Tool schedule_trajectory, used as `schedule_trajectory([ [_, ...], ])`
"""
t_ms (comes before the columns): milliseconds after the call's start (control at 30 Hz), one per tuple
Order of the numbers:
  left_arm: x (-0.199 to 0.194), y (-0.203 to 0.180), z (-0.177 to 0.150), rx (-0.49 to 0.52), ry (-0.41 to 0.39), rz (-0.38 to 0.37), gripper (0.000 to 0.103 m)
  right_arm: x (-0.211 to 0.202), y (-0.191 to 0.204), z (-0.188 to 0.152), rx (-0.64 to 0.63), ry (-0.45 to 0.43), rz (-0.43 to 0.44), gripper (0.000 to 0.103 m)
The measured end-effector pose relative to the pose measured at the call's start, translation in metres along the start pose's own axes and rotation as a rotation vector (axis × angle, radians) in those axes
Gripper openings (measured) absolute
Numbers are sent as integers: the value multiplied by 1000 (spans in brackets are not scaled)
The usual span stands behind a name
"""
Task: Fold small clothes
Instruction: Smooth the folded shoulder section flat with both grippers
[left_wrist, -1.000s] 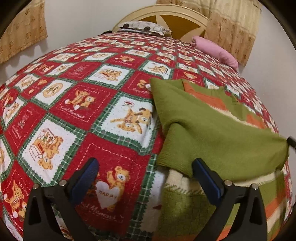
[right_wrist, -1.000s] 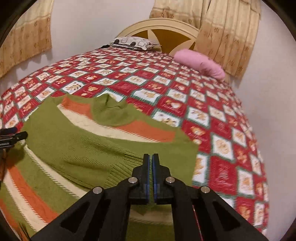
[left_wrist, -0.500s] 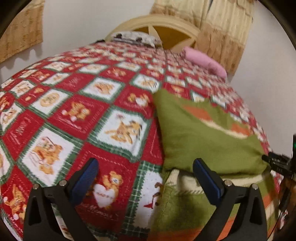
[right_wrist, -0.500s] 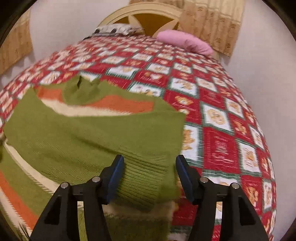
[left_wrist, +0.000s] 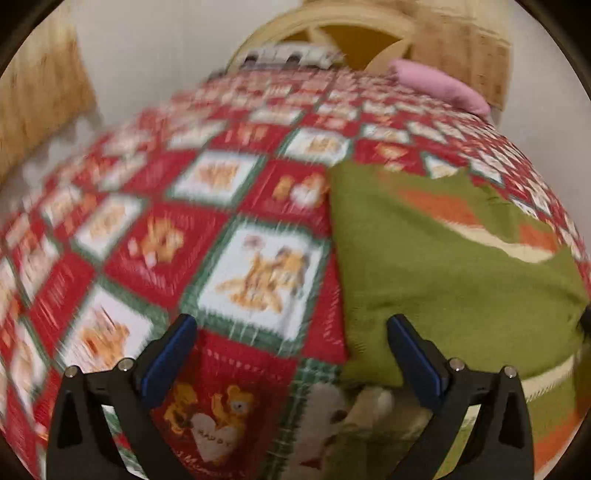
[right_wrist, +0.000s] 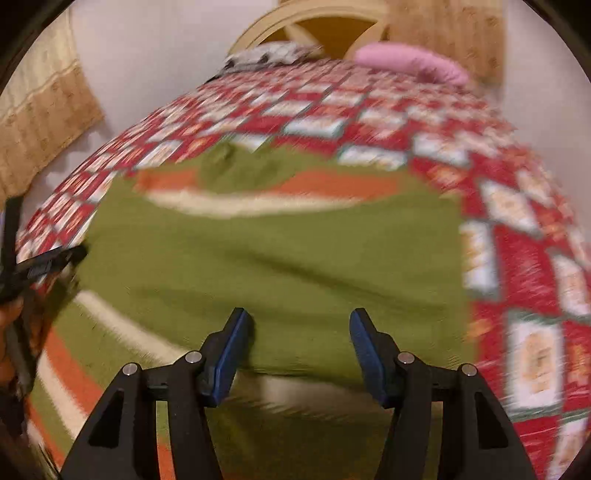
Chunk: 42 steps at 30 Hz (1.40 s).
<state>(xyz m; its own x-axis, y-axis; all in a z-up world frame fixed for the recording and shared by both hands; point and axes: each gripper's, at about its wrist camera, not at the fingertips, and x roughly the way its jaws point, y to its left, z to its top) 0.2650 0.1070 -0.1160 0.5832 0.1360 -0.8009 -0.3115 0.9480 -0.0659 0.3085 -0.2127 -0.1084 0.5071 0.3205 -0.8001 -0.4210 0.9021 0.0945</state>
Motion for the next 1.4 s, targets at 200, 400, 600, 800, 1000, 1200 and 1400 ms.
schedule_trajectory([
  [200, -4, 14, -6, -63, -3, -22, 103, -18, 17, 0, -54, -84, -19, 58],
  [400, -9, 29, -10, -106, -14, -11, 103, -25, -31, -2, 45, -66, -110, 58],
  [600, -7, 23, -7, -97, -22, -31, 103, -23, -57, -18, 122, -53, -114, 57],
  [800, -49, 19, -17, -14, -114, -19, 103, -61, -37, -26, 104, -110, -89, 58],
  [1000, -86, 1, -35, 124, -149, -46, 103, -74, -24, -48, 130, -49, -78, 62],
  [1200, -99, -7, -55, 172, -112, -60, 103, -87, -7, -85, 115, -7, -91, 62],
  [1400, -105, -4, -75, 142, -86, -34, 103, -102, 12, -112, 90, 15, -81, 63],
])
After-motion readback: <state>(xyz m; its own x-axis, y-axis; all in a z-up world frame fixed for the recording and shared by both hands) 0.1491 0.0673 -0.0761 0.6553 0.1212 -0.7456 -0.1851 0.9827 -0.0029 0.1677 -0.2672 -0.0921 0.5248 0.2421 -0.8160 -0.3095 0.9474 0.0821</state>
